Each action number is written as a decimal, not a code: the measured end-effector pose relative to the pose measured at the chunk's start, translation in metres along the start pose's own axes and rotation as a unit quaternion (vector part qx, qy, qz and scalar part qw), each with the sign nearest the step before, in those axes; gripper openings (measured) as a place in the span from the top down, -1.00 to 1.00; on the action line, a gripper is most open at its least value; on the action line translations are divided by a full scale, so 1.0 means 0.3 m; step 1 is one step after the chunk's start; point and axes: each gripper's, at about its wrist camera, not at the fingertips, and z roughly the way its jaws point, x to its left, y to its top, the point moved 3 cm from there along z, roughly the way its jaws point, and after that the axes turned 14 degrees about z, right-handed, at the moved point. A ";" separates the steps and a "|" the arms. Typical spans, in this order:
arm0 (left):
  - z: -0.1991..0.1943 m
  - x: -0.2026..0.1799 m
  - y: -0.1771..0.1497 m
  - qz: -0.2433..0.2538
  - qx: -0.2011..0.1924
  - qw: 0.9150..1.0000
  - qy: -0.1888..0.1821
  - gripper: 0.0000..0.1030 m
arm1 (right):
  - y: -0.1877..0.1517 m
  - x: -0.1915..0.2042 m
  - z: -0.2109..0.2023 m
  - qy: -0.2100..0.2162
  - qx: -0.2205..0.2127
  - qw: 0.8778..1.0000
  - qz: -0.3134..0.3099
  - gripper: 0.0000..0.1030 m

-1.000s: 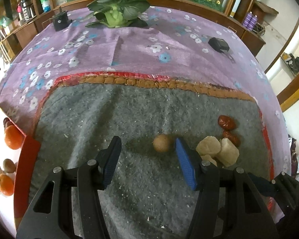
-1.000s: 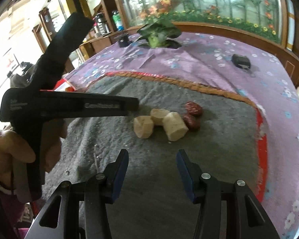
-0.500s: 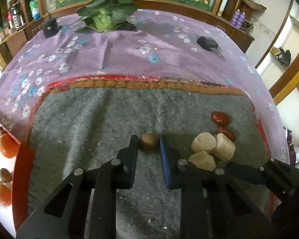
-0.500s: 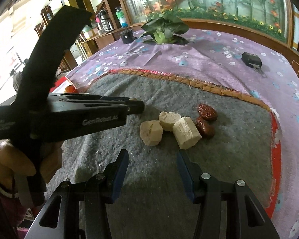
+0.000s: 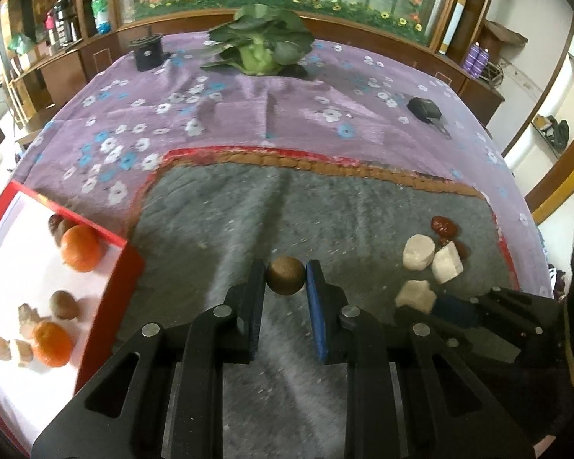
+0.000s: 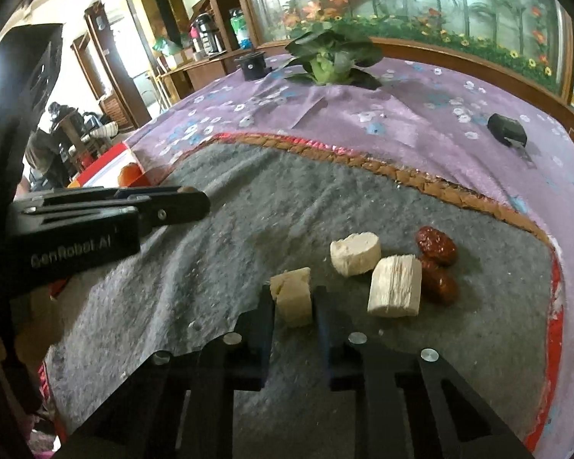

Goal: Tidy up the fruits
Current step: 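Carry the brown fruit and the beige block over the tray with both tools, then open both tools to drop the brown fruit and beige block into the tray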

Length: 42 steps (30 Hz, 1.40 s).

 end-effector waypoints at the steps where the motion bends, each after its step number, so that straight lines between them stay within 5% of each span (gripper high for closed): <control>1: -0.007 0.008 -0.007 -0.003 -0.001 1.000 0.001 0.60 | -0.002 0.006 -0.009 0.005 -0.002 1.000 0.000 0.66; 15: -0.147 0.157 -0.095 -0.033 -0.016 0.998 0.050 0.60 | -0.005 0.249 -0.042 0.061 0.002 0.997 -0.051 0.67; 26: -0.223 0.345 -0.187 -0.067 -0.012 0.992 0.105 0.60 | 0.021 0.472 0.039 0.108 0.020 0.990 -0.092 0.67; 42: -0.231 0.557 -0.267 -0.129 0.000 0.983 0.134 0.60 | 0.049 0.682 0.156 0.135 0.054 0.979 -0.142 0.68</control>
